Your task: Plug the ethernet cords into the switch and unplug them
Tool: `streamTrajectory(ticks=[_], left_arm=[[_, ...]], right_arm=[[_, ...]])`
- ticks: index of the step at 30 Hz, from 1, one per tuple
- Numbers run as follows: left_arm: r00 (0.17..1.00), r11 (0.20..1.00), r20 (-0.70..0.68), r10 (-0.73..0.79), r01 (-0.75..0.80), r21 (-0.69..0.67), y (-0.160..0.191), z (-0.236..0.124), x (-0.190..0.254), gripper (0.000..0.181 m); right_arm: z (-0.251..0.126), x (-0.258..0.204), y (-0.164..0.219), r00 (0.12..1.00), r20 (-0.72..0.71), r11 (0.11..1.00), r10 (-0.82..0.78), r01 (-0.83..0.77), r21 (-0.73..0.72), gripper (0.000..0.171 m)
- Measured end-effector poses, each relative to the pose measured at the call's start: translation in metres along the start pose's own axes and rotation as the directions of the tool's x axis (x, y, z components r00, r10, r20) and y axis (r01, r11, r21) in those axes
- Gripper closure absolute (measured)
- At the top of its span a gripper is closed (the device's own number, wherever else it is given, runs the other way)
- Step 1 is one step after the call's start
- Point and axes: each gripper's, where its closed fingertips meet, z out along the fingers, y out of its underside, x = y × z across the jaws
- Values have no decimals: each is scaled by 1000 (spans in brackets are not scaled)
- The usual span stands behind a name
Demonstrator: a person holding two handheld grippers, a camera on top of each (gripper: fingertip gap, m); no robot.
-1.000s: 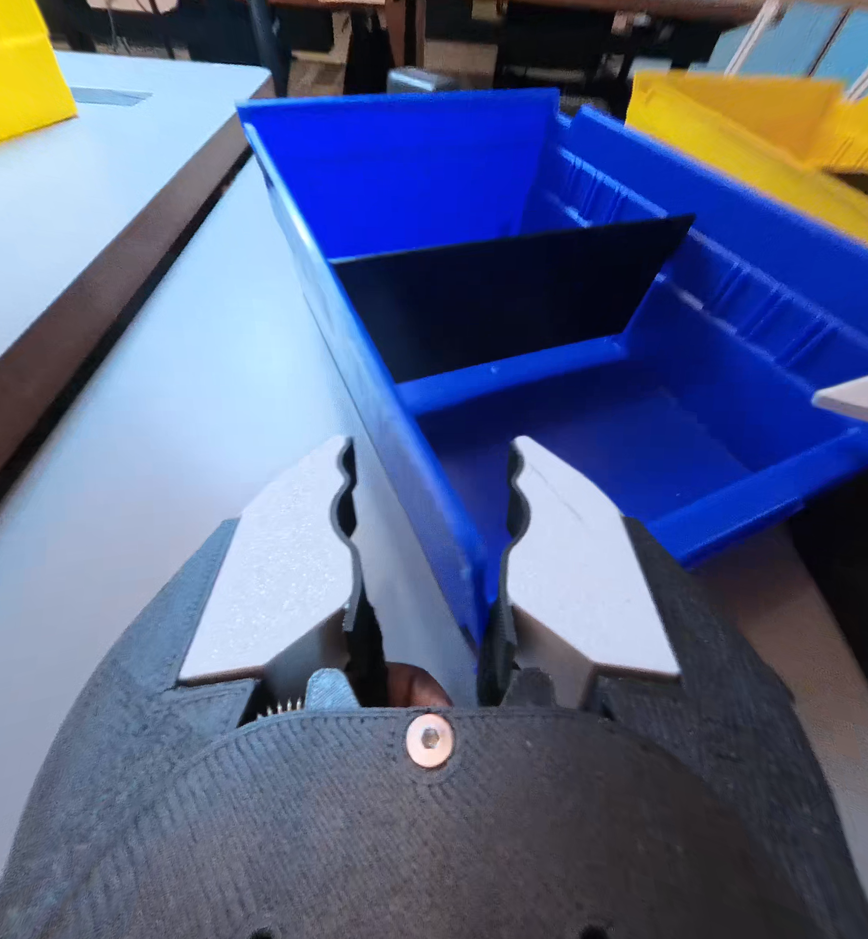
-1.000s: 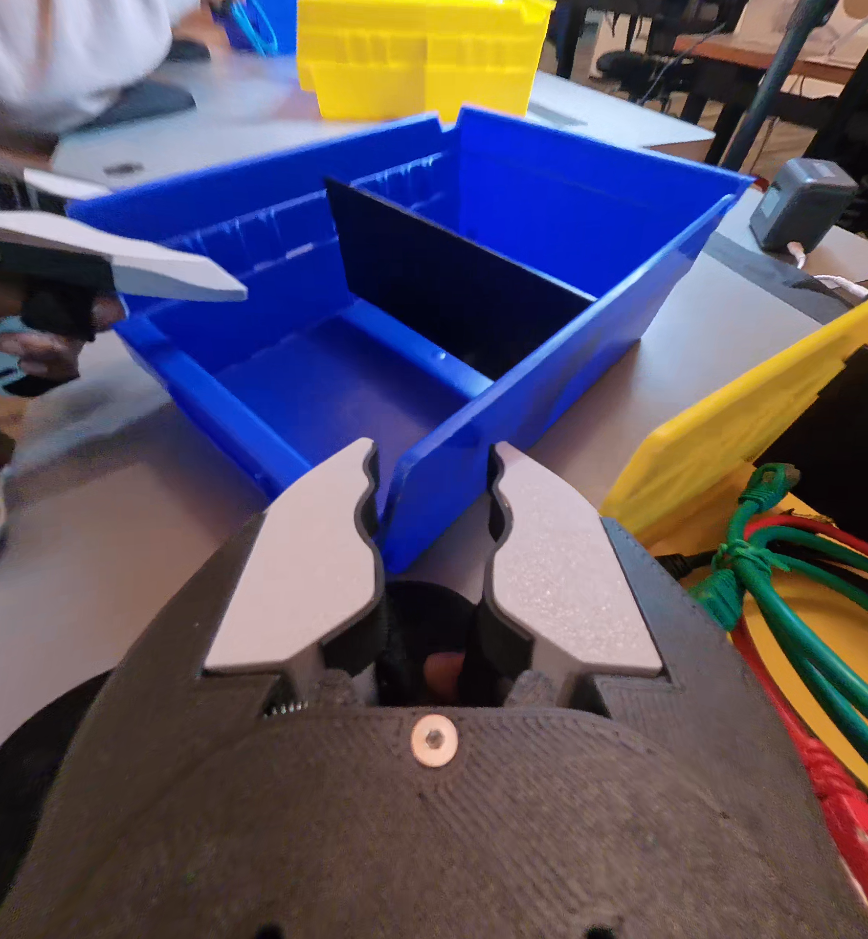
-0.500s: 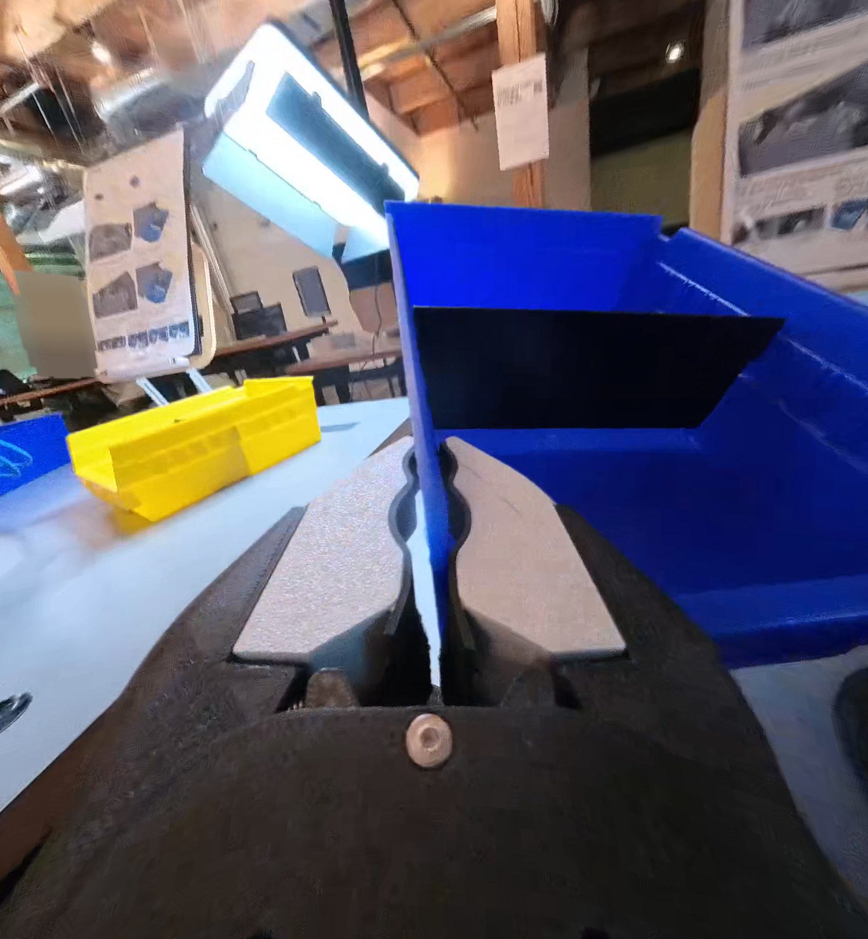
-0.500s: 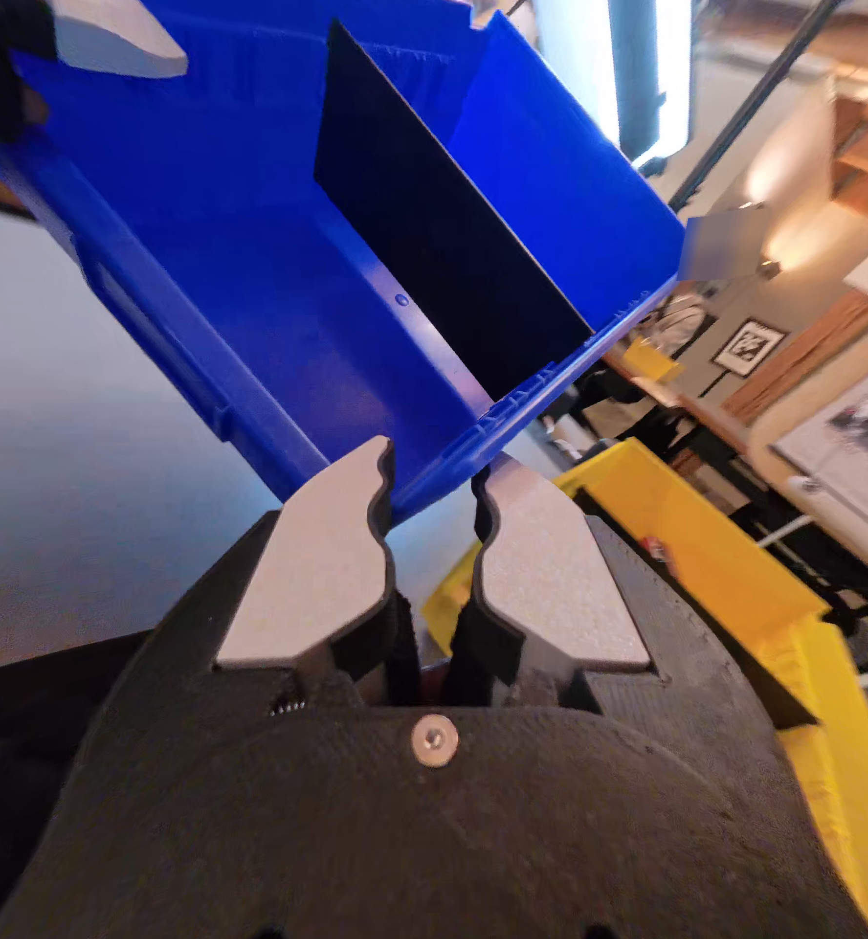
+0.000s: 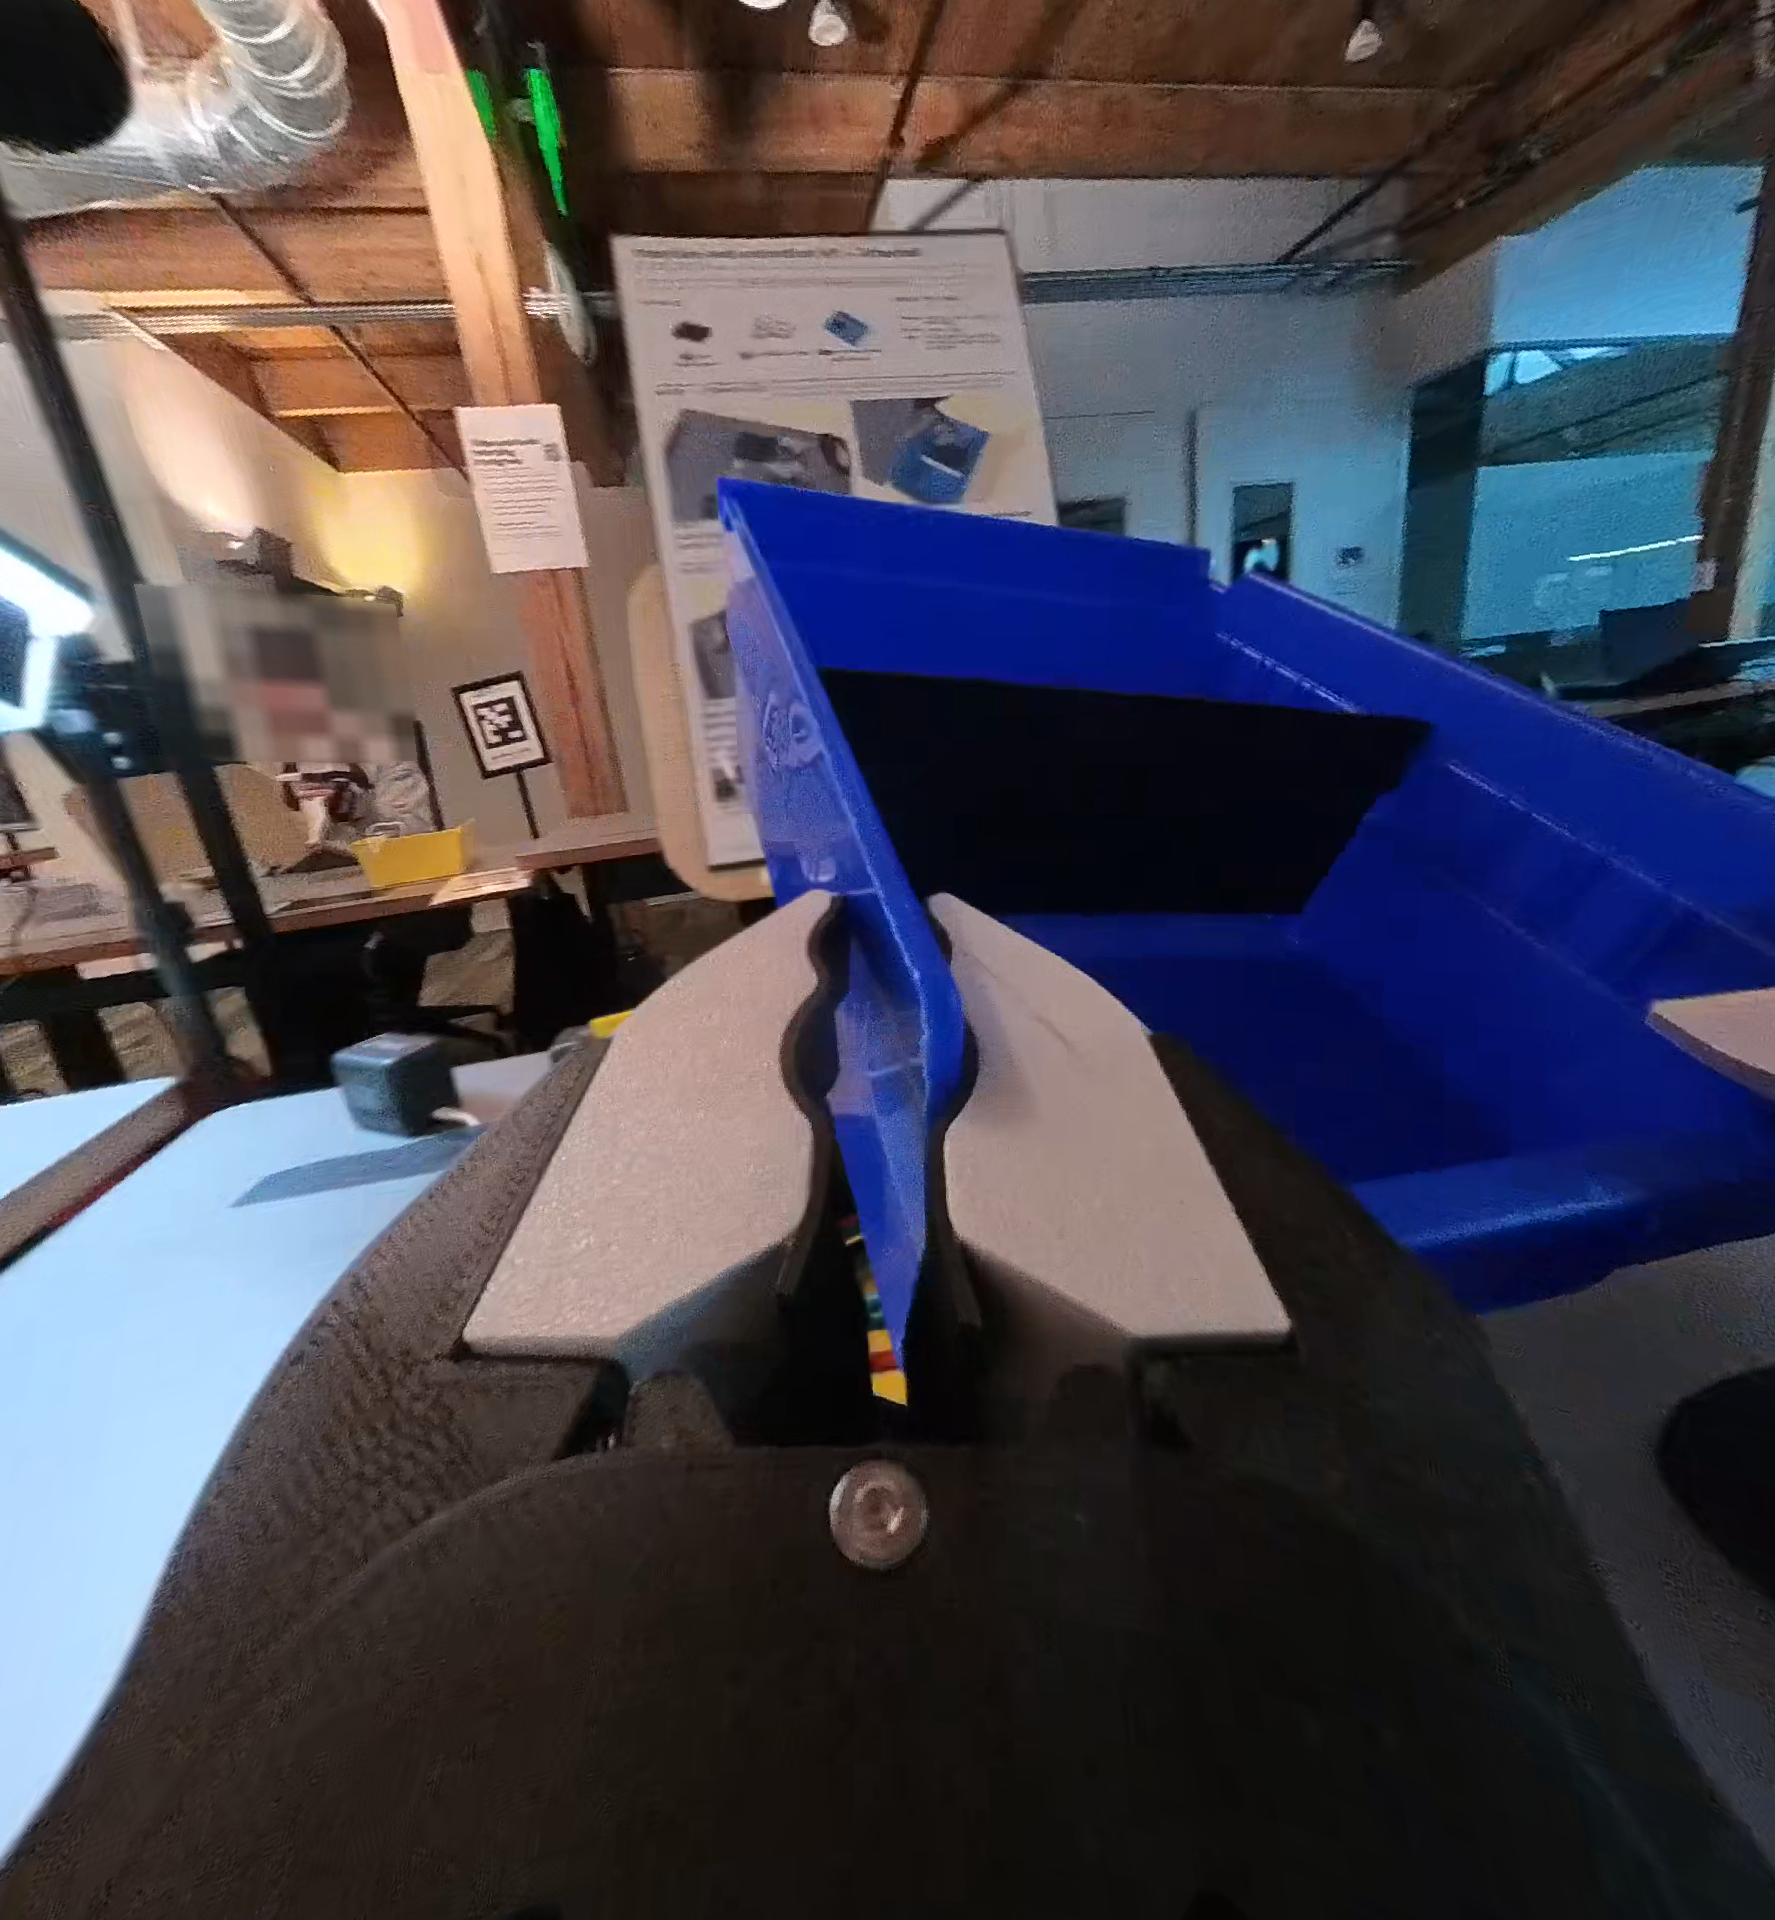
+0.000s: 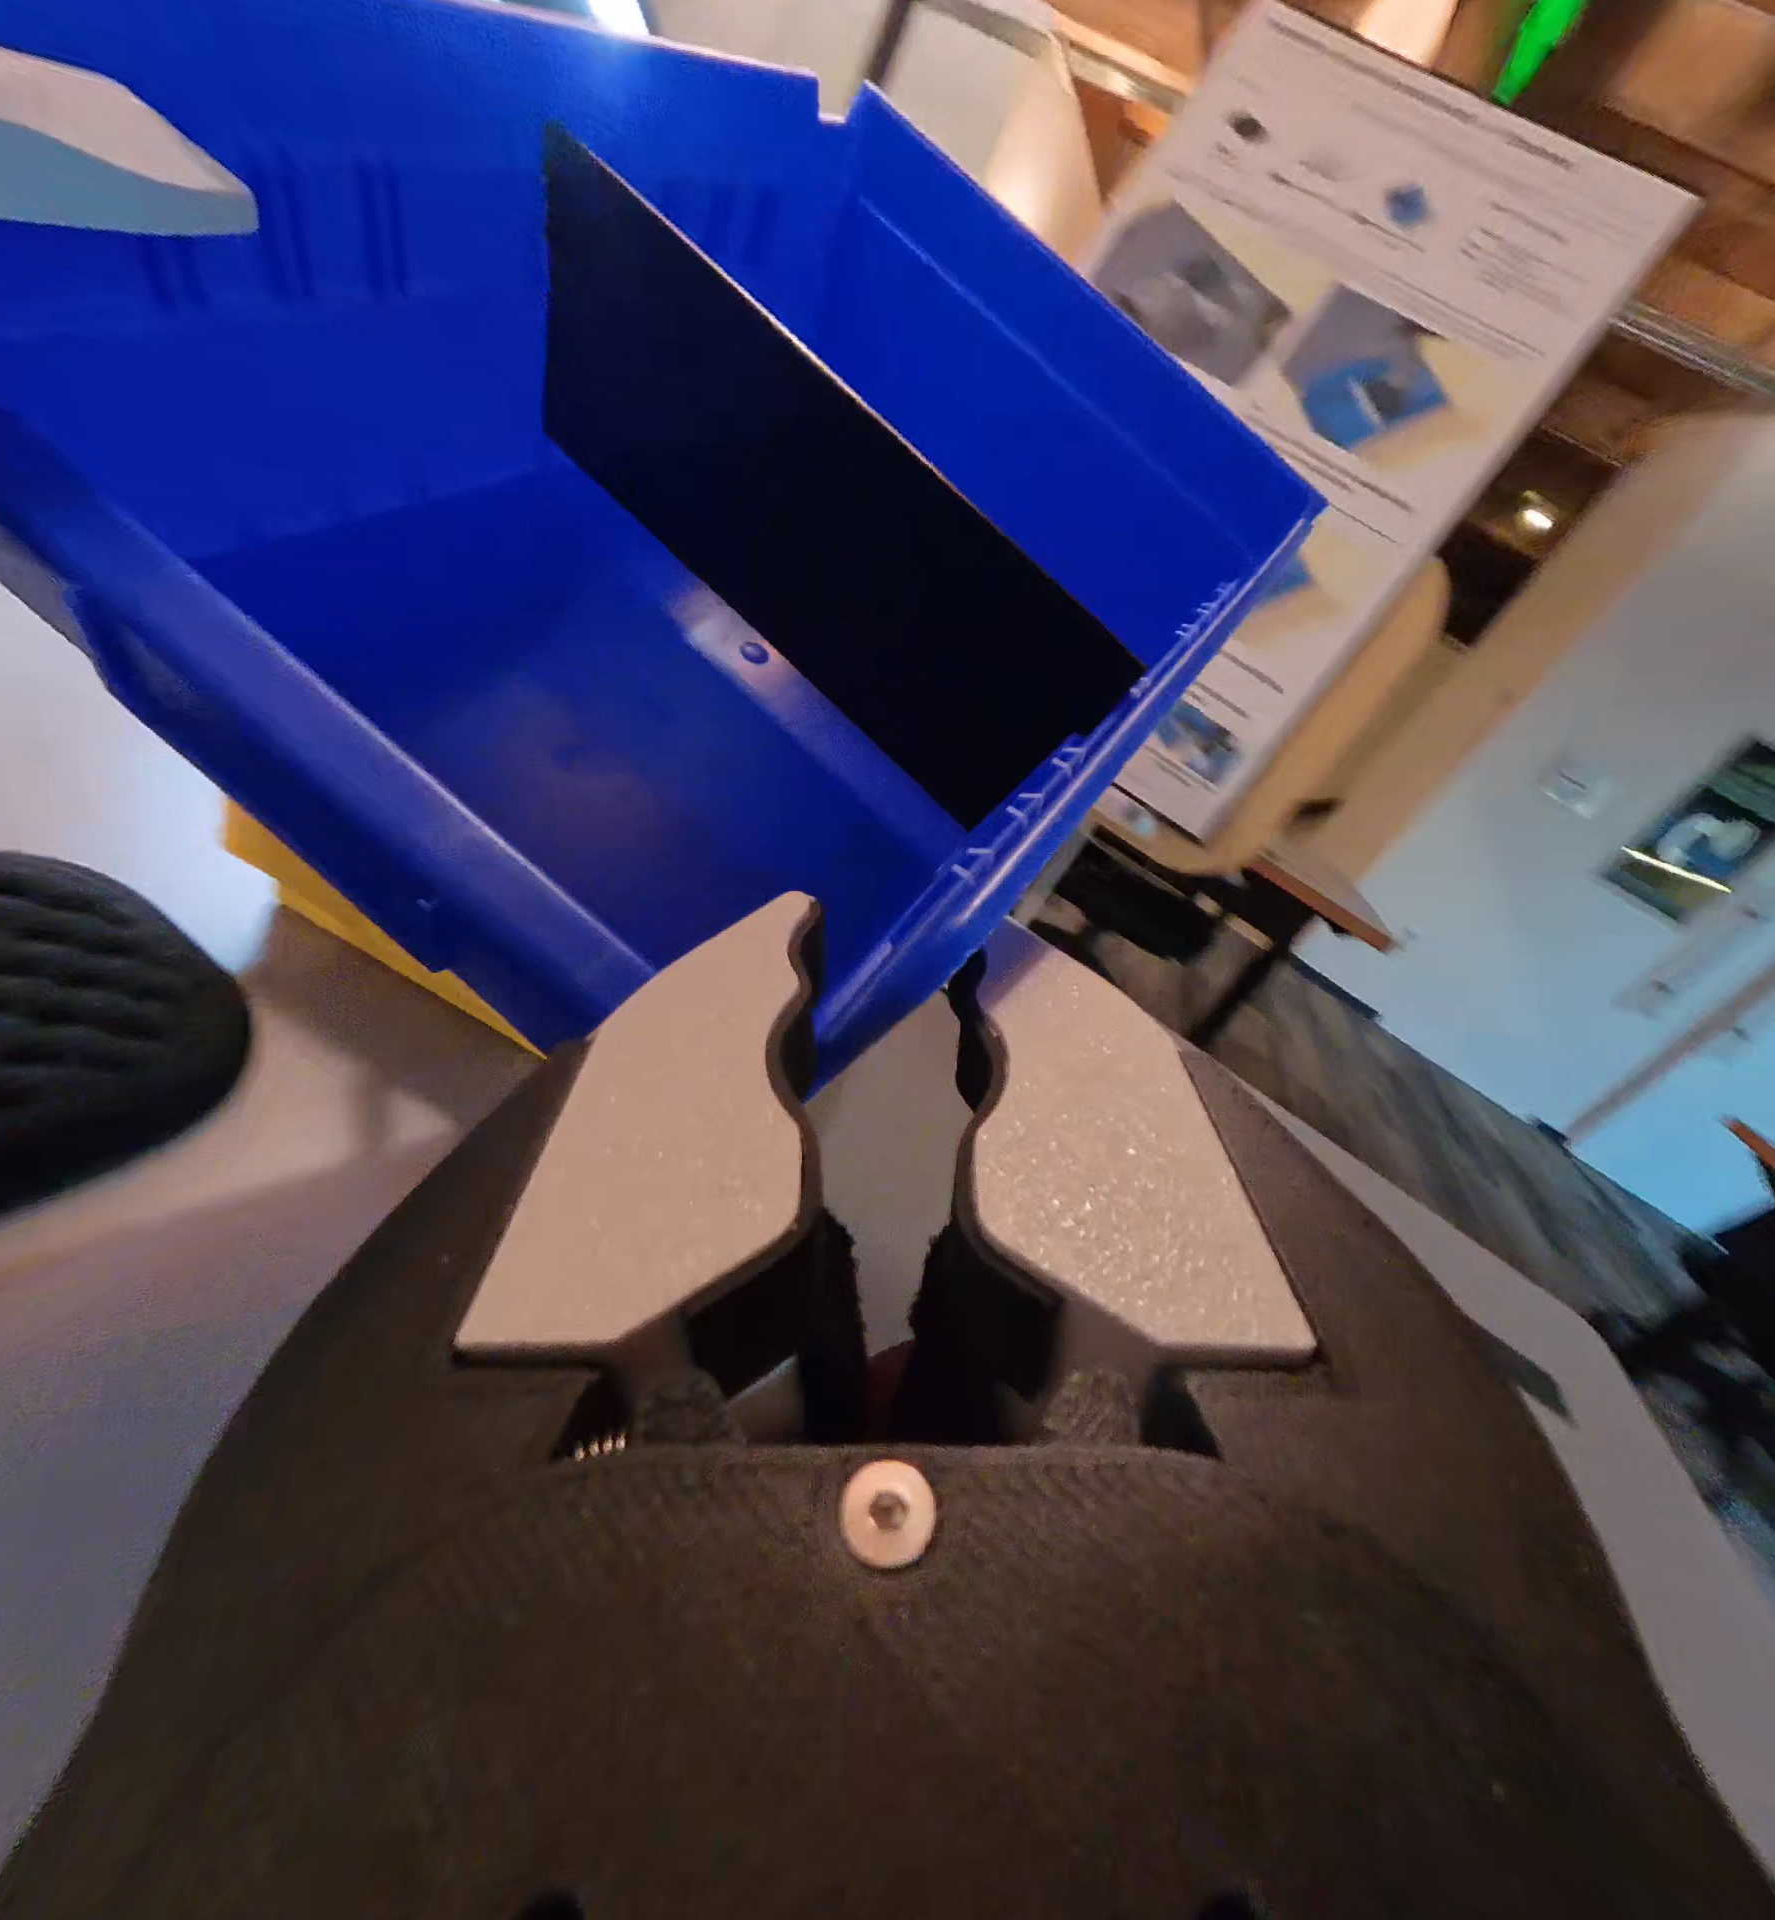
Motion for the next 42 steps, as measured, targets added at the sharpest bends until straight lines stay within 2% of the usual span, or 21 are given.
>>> streamTrajectory(ticks=[4,9,13,17,22,24,26,28,30,31,34,37,39,42], left_arm=[[989,998,-144,-15,7,-56,15,43,67,169],[962,984,-271,-6,-42,-172,59,79,139,167],[952,968,-302,-51,-28,-249,94,93,164,167],[931,939,-356,-86,-43,-341,125,93,179,162],[903,901,-418,-101,-95,-423,147,86,190,152],[888,888,-452,-88,-136,-439,150,81,192,144],[890,911,-454,-37,-157,-381,137,77,185,129],[888,935,-457,56,-206,-287,119,68,172,129],[865,932,-487,122,-269,-243,110,56,157,129],[840,916,-524,141,-311,-252,113,48,150,130],[761,813,-630,156,-461,-355,140,26,129,130],[675,690,-693,253,-628,-359,168,24,113,129],[632,624,-694,345,-707,-333,182,37,104,128],[549,506,-746,376,-796,-331,207,46,94,132]], right_arm=[[-29,53,40,991,-133,995,18,-32,-99,149],[-50,98,104,966,-256,963,-10,-60,-264,152],[-53,106,144,958,-280,936,63,-154,-317,153],[-53,105,175,957,-280,905,70,-179,-386,154],[-53,112,186,943,-315,898,106,-226,-376,156],[-51,109,184,949,-289,905,125,-229,-358,141],[-50,108,173,950,-279,928,140,-224,-297,128],[-52,113,157,948,-295,955,115,-188,-230,121],[-52,110,140,968,-245,972,51,-105,-212,118],[-49,101,132,984,-176,975,12,-51,-215,118],[-38,53,119,989,127,961,-77,107,-256,115],[-32,0,132,917,384,903,-107,251,-348,108],[-22,-14,143,892,413,854,-183,353,-382,109],[-11,-24,151,868,433,802,-242,431,-414,115]])
